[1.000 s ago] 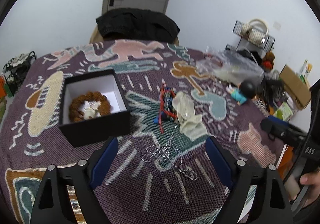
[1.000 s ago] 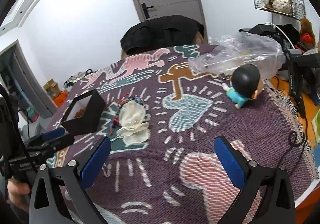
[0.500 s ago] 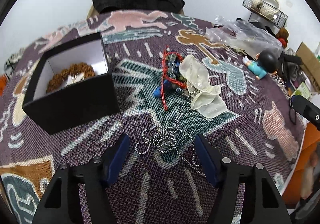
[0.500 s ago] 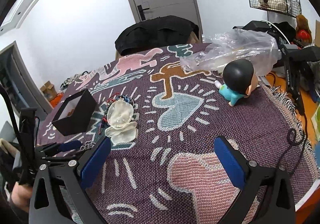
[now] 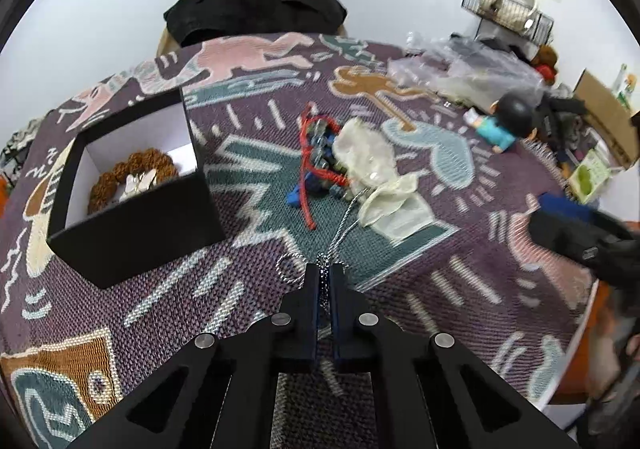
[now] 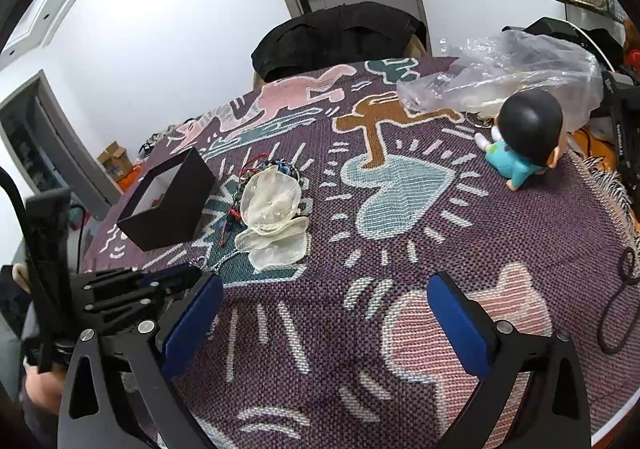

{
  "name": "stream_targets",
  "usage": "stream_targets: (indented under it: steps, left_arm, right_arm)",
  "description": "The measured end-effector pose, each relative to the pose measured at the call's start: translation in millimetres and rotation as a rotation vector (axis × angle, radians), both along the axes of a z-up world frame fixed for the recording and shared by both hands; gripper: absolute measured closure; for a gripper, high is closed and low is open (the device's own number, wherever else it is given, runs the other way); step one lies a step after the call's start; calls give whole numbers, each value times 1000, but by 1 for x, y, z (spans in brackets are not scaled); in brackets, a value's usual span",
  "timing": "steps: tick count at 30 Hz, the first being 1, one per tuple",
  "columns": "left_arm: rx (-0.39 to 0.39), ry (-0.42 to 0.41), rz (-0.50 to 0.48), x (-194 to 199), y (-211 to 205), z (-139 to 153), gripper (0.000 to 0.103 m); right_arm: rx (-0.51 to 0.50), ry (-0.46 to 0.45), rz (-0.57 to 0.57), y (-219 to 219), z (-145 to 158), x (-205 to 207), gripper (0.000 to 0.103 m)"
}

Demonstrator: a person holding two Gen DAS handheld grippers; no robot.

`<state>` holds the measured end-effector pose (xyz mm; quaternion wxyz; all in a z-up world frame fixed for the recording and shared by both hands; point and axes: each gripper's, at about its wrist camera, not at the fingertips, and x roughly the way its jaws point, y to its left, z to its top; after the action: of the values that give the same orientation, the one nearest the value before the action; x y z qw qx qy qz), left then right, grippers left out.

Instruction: Organize jewelry

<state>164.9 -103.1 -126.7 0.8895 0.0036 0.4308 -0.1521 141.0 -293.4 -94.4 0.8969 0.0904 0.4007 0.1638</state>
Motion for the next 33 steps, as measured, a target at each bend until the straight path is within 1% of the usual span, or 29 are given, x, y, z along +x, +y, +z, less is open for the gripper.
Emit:
stream_targets:
  steps: [9,11,16,21,22,23,25,26,27,28,30,33]
  left_arm:
    - [-33,-124,15,-12,17,49,99]
    - [-40,-147,23,-13,22,59,99]
    - [-55,-213,56,-18,40,87,99]
    - [-64,-270,87,-22,57,113,99]
    - [-66,-280,92,-23,60,117,99]
    - [-67,-289,96,-23,62,121,99]
    - [-67,-305,103,-25,67,127,99]
    - [-67,-316,108,-25,70,132,99]
    - [-67,-324,111,-26,71,135,99]
    - [-68,-332,115,-27,73,138,99]
    - [-70,-345,121,-28,77,144,99]
    - [-70,-366,129,-31,82,153,99]
  right_arm:
    - [-9,34,64,25,-7,17,20]
    - [-16,46,76,32,-10,22,22]
    - [-55,78,102,49,-20,35,24]
    - [-106,101,125,63,-30,47,35]
    - [-122,97,124,66,-31,49,35]
    - [-137,88,122,67,-31,50,39]
    - [-180,83,117,71,-31,53,50]
    - [-200,81,117,72,-31,54,68]
    - [-215,79,118,72,-31,55,88]
    - [-213,85,124,71,-31,56,98]
    - [-190,91,134,66,-29,55,100]
    - [-188,51,129,60,-20,50,101]
